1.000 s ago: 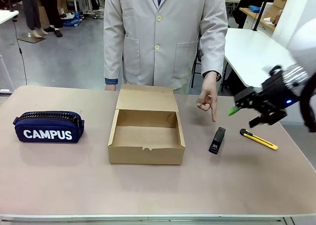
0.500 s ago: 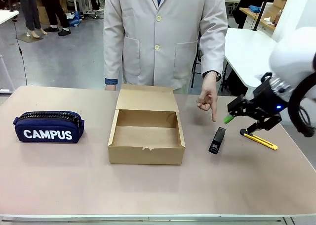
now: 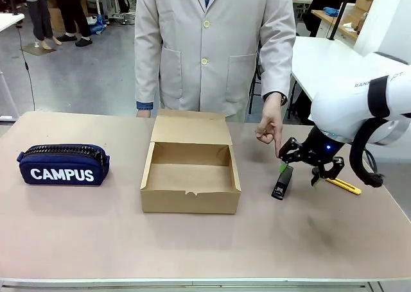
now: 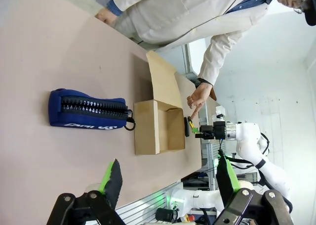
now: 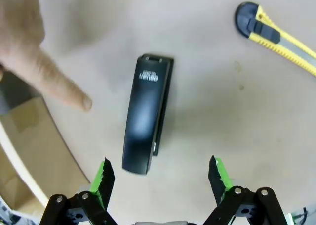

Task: Pack the item into the box.
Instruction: Pick up the item indicated by the person and place it inside the Mailer Box.

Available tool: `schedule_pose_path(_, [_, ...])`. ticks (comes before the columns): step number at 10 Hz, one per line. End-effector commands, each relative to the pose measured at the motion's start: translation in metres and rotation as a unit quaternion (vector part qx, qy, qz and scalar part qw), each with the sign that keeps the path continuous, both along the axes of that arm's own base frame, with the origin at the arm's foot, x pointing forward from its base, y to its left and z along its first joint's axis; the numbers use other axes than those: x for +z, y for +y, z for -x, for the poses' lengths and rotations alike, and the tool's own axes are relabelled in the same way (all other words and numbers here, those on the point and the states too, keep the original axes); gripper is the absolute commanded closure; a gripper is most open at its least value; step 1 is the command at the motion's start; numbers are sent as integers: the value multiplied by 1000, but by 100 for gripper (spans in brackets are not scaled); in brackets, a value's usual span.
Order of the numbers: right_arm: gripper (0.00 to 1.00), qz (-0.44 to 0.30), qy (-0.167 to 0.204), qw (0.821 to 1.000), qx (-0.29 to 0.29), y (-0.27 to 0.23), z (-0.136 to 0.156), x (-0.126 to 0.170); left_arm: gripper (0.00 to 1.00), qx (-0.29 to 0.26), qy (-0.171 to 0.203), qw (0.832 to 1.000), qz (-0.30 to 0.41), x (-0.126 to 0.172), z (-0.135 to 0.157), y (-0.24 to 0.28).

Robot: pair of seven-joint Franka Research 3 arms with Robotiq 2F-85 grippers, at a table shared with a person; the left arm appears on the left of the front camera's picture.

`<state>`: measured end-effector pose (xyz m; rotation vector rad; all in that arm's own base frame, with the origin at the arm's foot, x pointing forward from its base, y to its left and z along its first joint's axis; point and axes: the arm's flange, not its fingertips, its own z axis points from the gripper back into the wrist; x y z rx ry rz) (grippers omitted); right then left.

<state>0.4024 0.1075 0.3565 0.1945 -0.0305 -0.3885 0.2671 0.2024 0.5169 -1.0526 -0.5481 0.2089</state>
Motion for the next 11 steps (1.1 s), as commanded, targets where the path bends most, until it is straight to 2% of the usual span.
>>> schedule_pose_path(1, [0,-2,-12,1000,-24,15,-16,-2,0,-6,-10,1000,-1,1,1,0])
schedule_pose_path(4, [0,17,0,999,-37,22,-33,-21,0,-6,-10,1000,-1,1,1,0])
schedule_pose_path(8, [0,39,1,999,-35,31,-33,-27,0,-6,-10,1000,-1,1,1,0])
schedule_pose_path(9, [47,45,5,998,-36,32,-33,-27,0,-6,-10,1000,-1,1,1,0])
schedule_pose_path(10, [58,45,10,998,-35,32,-34,-28,0,-6,-10,1000,-1,1,1,0])
schedule_pose_path(11, [100,46,12,998,-34,32,-34,-30,0,-6,-10,1000,-1,1,1,0])
